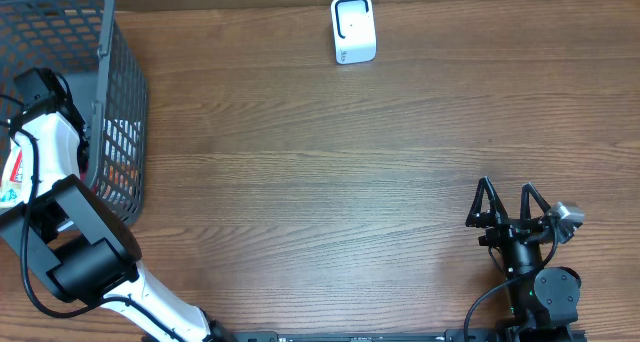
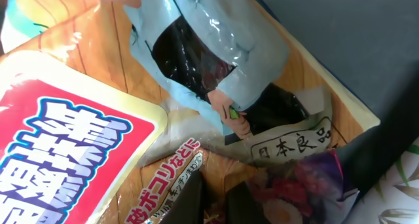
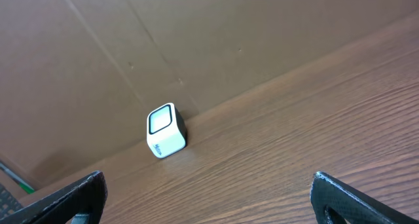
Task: Scan the item barcode
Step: 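Reach into the basket and grasp the yellow snack bag with left gripper, then carry the yellow snack bag past the scanner and drop it on table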
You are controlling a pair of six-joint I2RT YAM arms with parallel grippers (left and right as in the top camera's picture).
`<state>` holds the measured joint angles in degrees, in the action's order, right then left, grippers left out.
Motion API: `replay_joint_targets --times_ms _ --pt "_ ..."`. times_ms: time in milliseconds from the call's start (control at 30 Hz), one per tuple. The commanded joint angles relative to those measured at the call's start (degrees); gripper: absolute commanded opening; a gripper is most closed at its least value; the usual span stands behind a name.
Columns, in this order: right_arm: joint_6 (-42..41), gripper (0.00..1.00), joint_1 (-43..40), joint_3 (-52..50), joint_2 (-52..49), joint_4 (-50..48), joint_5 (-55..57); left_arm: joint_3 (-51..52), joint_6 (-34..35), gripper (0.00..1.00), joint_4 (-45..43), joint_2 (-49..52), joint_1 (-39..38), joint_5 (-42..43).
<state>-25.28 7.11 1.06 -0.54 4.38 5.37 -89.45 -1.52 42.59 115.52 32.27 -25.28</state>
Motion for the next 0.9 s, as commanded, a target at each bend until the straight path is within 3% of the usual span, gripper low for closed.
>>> replay_joint_targets --times_ms 0,300,333,367,400,467,500,533,867 --pt "0.0 1.00 -0.2 -0.6 0.4 -0.3 0.6 -1.5 0.0 0.04 2.7 0.8 0.3 0.9" --pt "0.0 1.00 -0.2 -0.6 0.4 -0.3 0.6 -14.8 4.5 0.04 7.2 -3.0 0.3 0.9" --pt "0.0 1.00 -0.2 -0.6 0.4 -0.3 0.6 -14.9 4.6 0.21 6.8 -3.4 0.4 0.9" --pt "0.0 1.00 -0.2 -0.6 0.4 -0.3 0.6 -14.9 4.6 0.45 6.7 -3.5 0.5 0.9" --pt "0.0 1.00 -0.2 -0.6 0.4 -0.3 0.6 -14.8 4.9 0.54 6.9 -3.3 0.8 0.9" --pt "0.0 1.00 -0.2 -0.6 0.4 -0.3 0.6 -14.5 5.0 0.60 7.5 -2.8 1.4 0.9" --pt "0.0 1.00 -0.2 -0.6 0.4 -0.3 0.6 -14.3 5.1 0.84 7.8 -2.5 1.7 0.9" --pt "0.0 1.00 -0.2 -0.6 0.4 -0.3 0.6 -14.1 5.2 1.00 7.8 -2.2 2.0 0.9" --pt "0.0 1.00 -0.2 -0.6 0.4 -0.3 0.6 -13.8 5.4 1.00 10.3 4.7 4.2 7.4"
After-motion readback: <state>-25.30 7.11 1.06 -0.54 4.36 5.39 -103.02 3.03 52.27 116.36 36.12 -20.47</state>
